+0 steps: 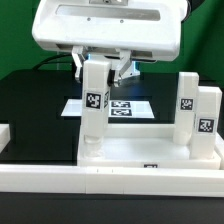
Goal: Assemble desk
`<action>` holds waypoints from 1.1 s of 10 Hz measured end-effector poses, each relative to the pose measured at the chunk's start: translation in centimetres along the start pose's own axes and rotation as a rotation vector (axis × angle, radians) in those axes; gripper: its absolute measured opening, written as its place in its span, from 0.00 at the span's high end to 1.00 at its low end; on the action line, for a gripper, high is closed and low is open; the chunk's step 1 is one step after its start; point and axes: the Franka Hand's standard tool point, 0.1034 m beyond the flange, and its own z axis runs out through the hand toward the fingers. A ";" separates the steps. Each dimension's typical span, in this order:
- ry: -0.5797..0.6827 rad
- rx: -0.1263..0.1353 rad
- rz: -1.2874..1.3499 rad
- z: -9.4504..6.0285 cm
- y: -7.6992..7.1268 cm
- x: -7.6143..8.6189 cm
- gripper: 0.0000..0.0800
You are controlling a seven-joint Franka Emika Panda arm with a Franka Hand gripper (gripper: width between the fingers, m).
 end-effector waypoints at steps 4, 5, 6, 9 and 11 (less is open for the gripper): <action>-0.015 -0.002 -0.013 0.6 -0.4 -1.1 0.64; -0.016 -0.003 -0.013 0.6 -0.4 -1.2 0.64; -0.017 -0.003 -0.014 0.6 -0.4 -1.2 0.64; -0.018 -0.009 -0.018 1.0 -0.2 -1.5 0.64; -0.022 -0.012 -0.023 1.3 -0.3 -1.9 0.64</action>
Offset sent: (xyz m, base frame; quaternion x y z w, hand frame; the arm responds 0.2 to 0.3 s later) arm -0.0035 0.0051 -0.0072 -0.0037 0.0065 -0.0035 1.0000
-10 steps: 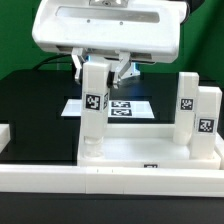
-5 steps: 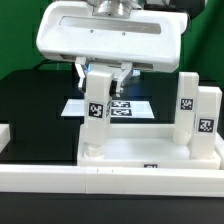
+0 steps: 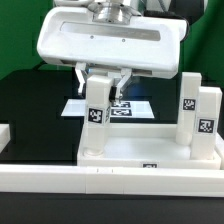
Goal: Assemble desk
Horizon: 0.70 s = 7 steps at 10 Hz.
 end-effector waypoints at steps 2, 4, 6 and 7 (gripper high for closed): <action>0.011 -0.001 -0.003 0.0 -0.1 0.0 0.64; 0.019 -0.002 -0.005 0.1 -0.1 0.1 0.64; 0.019 -0.002 -0.005 0.1 -0.1 0.1 0.56; 0.019 -0.002 -0.005 0.1 -0.1 0.1 0.31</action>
Offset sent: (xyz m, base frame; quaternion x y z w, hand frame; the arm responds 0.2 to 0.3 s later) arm 0.0000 0.0000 0.0000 0.0000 0.0000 0.0000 1.0000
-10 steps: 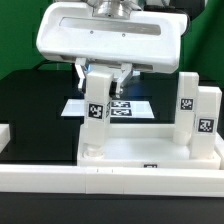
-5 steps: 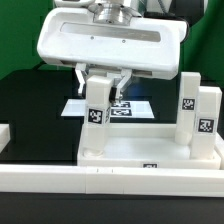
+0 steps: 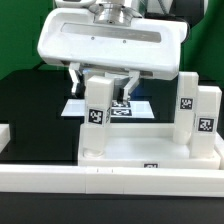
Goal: Assemble desk
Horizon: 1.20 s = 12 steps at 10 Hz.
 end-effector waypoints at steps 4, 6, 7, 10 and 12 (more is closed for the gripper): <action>-0.004 0.006 -0.003 -0.9 0.7 1.1 0.20; -0.024 0.019 0.010 -2.1 1.2 2.2 0.19; -0.043 0.027 0.016 -2.6 1.4 2.8 0.19; -0.071 0.033 0.020 -2.5 1.4 3.1 0.19; -0.108 0.038 0.022 -2.4 1.3 2.6 0.19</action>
Offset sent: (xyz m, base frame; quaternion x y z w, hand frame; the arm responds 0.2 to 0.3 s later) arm -0.0043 -0.0094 0.0248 -0.0012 -0.0253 -0.0142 0.9996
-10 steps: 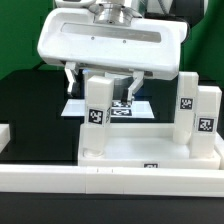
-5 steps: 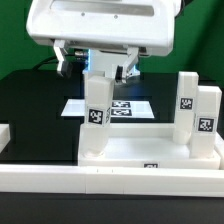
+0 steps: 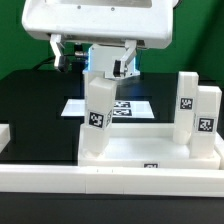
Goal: Assemble desk
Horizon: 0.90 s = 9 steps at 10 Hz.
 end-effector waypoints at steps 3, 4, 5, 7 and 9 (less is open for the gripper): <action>-0.231 0.033 0.023 0.2 0.0 -1.0 0.19; -0.309 0.046 0.027 0.0 -0.2 -1.1 0.19; -0.352 0.052 0.029 0.0 -0.3 -1.1 0.19; -0.514 0.064 0.035 0.0 -0.1 -1.7 0.19; -0.511 0.061 0.035 0.2 -0.2 -1.4 0.19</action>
Offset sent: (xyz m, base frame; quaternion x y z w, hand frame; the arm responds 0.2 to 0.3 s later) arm 0.0000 0.0000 0.0000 0.0000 -0.1938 0.0000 0.9810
